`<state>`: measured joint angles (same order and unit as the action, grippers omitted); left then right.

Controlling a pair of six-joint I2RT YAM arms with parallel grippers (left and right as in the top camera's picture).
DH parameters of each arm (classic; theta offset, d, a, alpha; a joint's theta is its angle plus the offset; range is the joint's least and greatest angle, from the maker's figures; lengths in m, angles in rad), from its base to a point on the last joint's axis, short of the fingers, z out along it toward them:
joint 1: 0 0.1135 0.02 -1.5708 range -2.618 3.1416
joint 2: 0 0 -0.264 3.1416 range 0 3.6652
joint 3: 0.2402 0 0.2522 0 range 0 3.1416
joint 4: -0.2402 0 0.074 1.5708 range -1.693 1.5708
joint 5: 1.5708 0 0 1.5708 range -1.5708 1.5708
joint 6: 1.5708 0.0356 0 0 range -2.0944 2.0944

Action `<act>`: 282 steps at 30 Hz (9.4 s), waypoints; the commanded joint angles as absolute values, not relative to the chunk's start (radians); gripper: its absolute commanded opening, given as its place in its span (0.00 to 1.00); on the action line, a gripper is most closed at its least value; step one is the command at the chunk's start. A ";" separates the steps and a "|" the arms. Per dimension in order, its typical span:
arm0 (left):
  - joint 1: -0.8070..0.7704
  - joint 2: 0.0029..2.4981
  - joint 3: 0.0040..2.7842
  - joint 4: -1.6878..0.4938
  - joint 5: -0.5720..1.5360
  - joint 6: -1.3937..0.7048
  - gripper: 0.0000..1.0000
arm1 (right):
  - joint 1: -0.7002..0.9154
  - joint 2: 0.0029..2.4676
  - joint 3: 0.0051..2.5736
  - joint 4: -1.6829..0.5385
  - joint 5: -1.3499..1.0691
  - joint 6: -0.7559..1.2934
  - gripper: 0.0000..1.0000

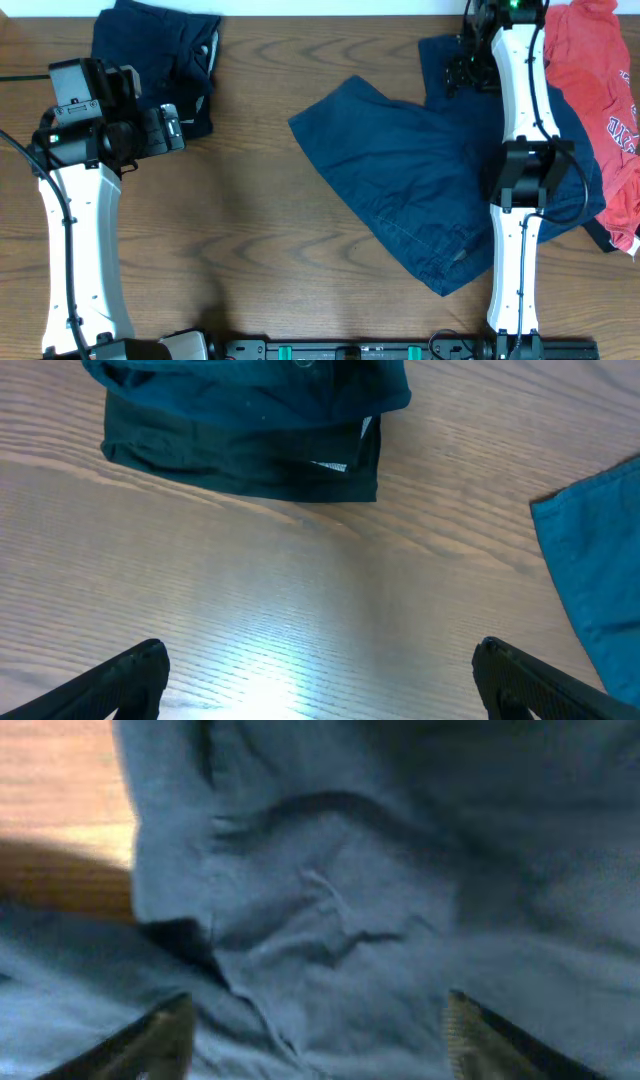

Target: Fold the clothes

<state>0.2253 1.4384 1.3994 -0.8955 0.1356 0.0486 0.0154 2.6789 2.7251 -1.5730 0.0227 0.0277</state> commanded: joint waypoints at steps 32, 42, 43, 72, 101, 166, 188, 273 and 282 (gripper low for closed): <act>0.223 1.436 1.409 -0.901 0.149 0.039 0.98 | 0.392 2.664 2.228 -1.108 -0.258 -0.200 0.01; 0.223 1.436 1.409 -0.909 0.149 0.039 0.98 | 0.593 2.663 2.302 -1.258 -0.223 -0.297 0.01; 0.223 1.436 1.409 -0.912 0.149 0.040 0.98 | 0.597 2.662 2.328 -1.280 -0.221 -0.297 0.01; 0.011 1.404 1.409 -0.983 0.249 0.051 0.98 | 0.294 2.357 2.966 -1.699 -0.214 -0.104 0.72; -0.055 1.195 1.325 -1.153 0.168 -0.007 0.98 | 0.295 1.740 2.040 -1.576 -0.028 0.181 0.82; -0.129 1.222 0.461 -0.730 0.043 -1.079 0.69 | 0.402 1.371 0.635 -0.902 -0.138 0.736 0.56; -0.128 1.222 0.331 -0.562 0.032 -1.113 0.06 | 0.400 1.371 0.634 -1.041 -0.213 0.848 0.53; -0.211 1.475 0.965 -0.026 -0.013 -0.522 0.06 | -0.028 1.493 1.135 -0.815 0.149 0.417 0.01; -0.216 1.641 0.965 0.219 -0.013 -0.523 0.29 | -0.054 1.668 1.135 -0.625 0.149 0.418 0.01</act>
